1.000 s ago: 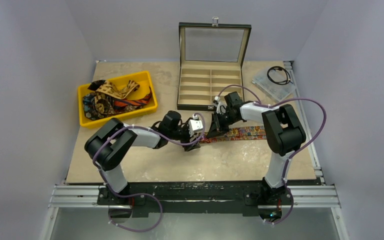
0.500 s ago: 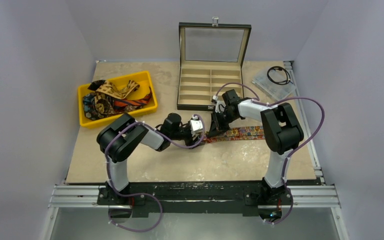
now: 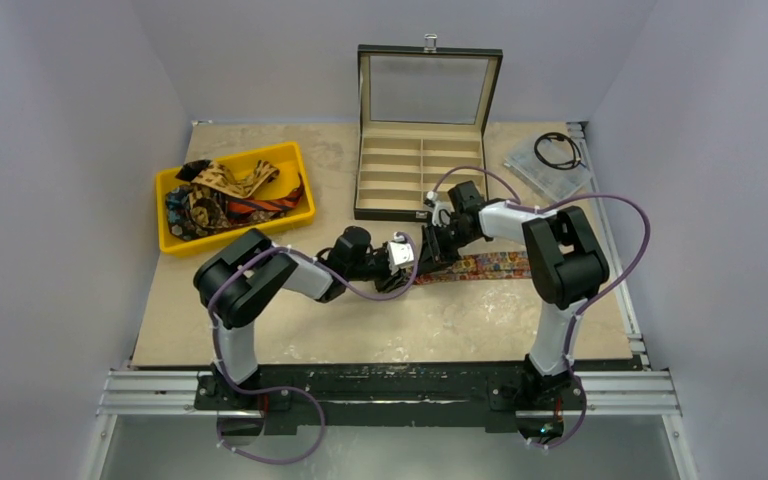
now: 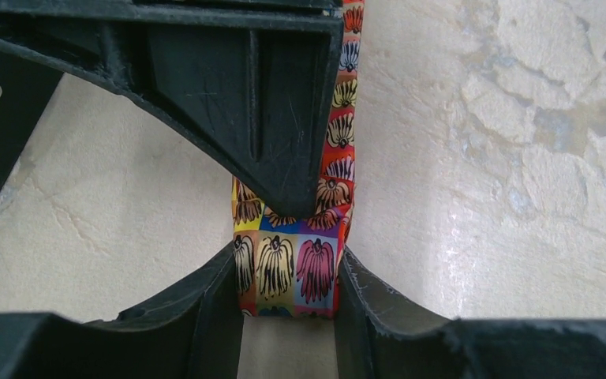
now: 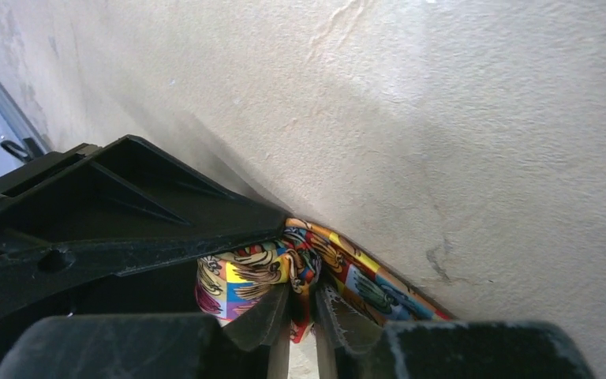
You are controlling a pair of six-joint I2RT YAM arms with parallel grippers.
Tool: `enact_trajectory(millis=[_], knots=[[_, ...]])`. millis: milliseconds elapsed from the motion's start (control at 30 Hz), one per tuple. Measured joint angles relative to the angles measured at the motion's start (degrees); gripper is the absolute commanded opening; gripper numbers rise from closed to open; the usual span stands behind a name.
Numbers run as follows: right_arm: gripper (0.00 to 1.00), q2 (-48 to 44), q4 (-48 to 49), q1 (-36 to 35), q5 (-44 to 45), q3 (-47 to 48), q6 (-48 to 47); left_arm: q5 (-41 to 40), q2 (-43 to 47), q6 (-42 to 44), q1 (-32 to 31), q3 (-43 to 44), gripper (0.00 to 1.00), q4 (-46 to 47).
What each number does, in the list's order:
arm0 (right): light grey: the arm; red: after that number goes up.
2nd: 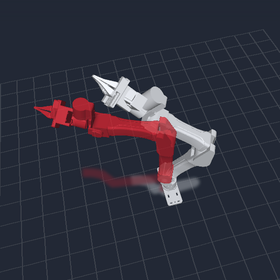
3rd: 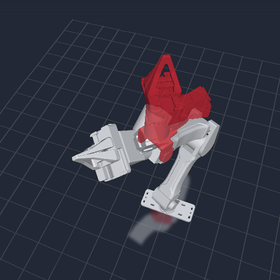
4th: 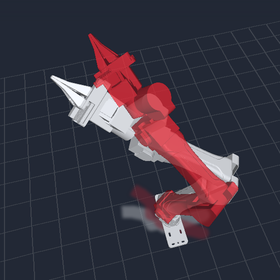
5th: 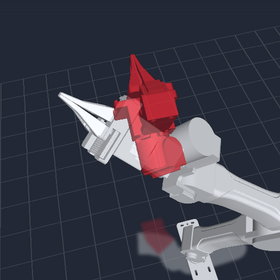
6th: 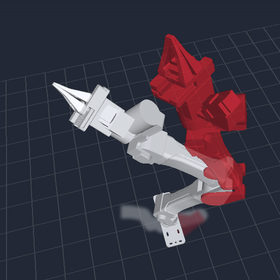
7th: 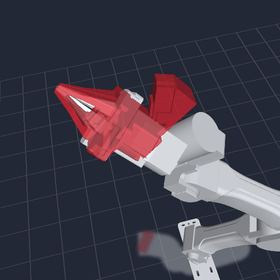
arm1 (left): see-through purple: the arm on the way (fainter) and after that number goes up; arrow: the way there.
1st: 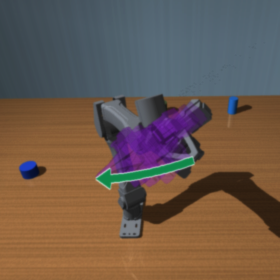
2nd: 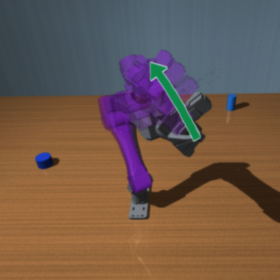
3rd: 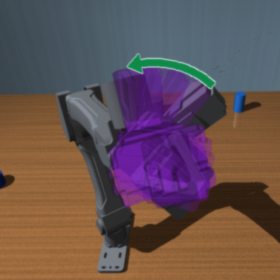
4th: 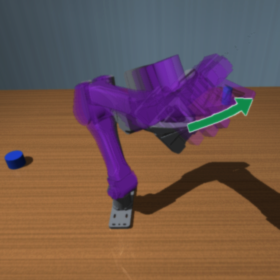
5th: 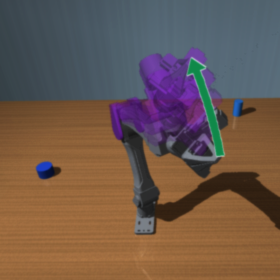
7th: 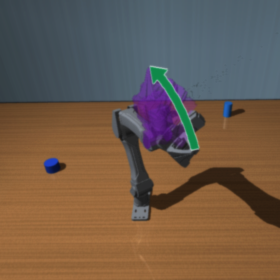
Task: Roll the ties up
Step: Roll the tie at the center of the board.
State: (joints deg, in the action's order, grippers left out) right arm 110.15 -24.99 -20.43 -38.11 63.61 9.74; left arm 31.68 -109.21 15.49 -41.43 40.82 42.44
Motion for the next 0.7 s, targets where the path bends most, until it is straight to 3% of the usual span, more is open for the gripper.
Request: enact_trajectory(millis=[167,333,433,700], knots=[[0.42,-1.2,0.2,-0.3,-1.0,0.0,-0.2,-3.7,4.5,3.6,-0.6,0.4,0.11,-10.1],[0.44,-4.0,0.4,0.0,-0.7,-0.9,-0.4,-5.3,6.7,5.7,-0.7,1.4,0.1,-17.0],[0.54,-5.6,0.4,0.3,-2.1,-1.6,-0.3,-5.5,7.0,6.7,-0.7,2.4,0.11,-19.7],[0.51,-6.1,3.7,-0.2,-5.6,-2.4,3.4,-5.4,7.0,7.9,-0.7,3.8,0.11,-22.6]])
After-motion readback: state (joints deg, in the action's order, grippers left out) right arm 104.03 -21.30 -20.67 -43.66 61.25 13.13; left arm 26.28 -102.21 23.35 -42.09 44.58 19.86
